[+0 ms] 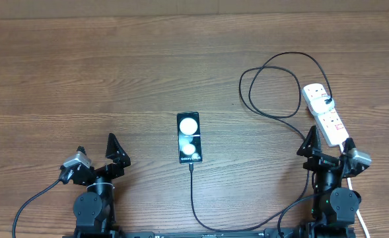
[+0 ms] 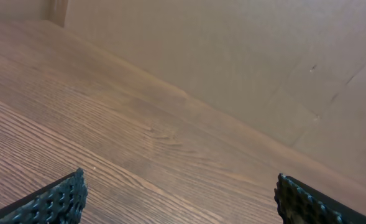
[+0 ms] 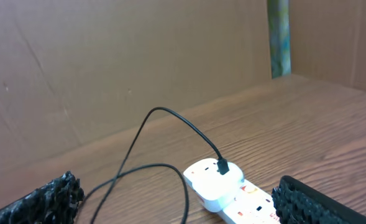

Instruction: Plug charger to phone and switch on socket

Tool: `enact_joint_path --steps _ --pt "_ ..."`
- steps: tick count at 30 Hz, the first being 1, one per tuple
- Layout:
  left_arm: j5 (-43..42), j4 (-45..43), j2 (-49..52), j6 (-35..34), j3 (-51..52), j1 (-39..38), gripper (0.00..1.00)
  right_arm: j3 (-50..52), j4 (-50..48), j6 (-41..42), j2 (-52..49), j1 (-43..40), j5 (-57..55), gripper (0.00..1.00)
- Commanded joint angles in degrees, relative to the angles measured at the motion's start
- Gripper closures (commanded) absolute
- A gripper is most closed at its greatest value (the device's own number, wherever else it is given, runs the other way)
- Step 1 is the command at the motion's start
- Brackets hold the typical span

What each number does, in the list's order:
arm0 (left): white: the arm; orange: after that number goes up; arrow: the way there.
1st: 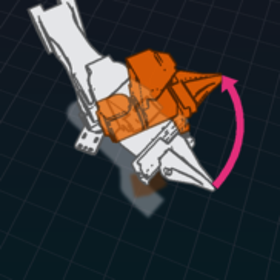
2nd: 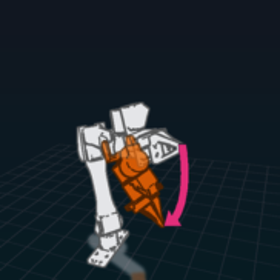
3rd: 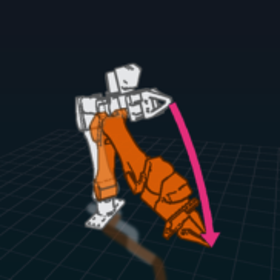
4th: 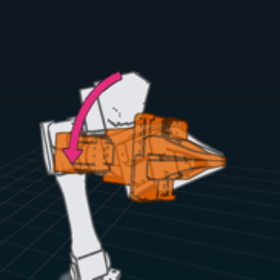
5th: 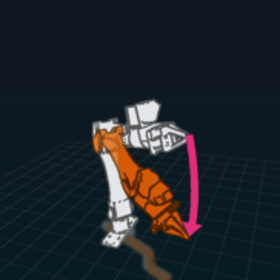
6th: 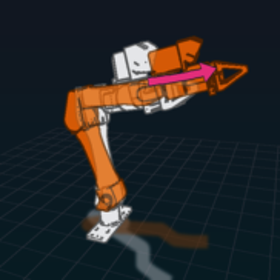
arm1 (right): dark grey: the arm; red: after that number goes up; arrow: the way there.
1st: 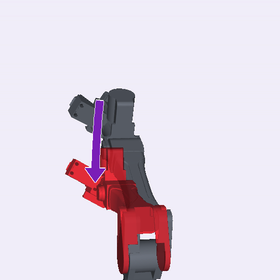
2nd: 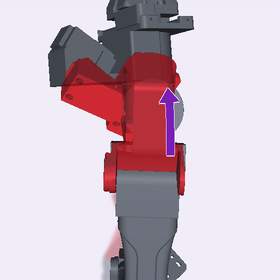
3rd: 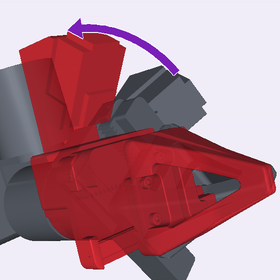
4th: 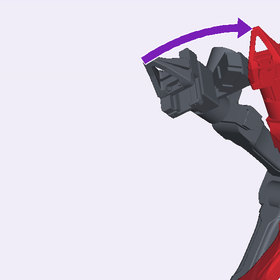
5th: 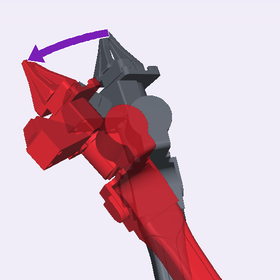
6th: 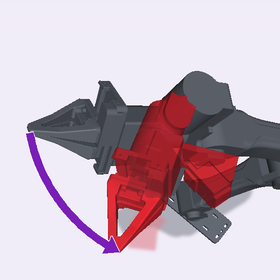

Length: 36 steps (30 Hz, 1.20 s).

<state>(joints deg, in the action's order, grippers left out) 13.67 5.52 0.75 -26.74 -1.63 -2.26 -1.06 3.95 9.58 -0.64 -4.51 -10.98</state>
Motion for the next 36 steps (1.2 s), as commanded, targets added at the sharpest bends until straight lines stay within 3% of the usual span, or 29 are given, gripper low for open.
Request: enact_joint_path --steps 1,30,36 --pt "0.22 -0.42 -0.50 1.25 0.44 -0.22 0.00 0.63 0.00 -6.27 0.44 0.07 2.58 0.00" --pt "0.22 -0.42 -0.50 1.25 0.44 -0.22 0.00 0.63 0.42 -7.93 0.44 1.03 6.80 0.00" --pt "-0.24 -0.37 -0.48 5.57 0.44 -0.24 0.00 0.63 0.42 -7.93 0.44 1.03 6.80 0.00"
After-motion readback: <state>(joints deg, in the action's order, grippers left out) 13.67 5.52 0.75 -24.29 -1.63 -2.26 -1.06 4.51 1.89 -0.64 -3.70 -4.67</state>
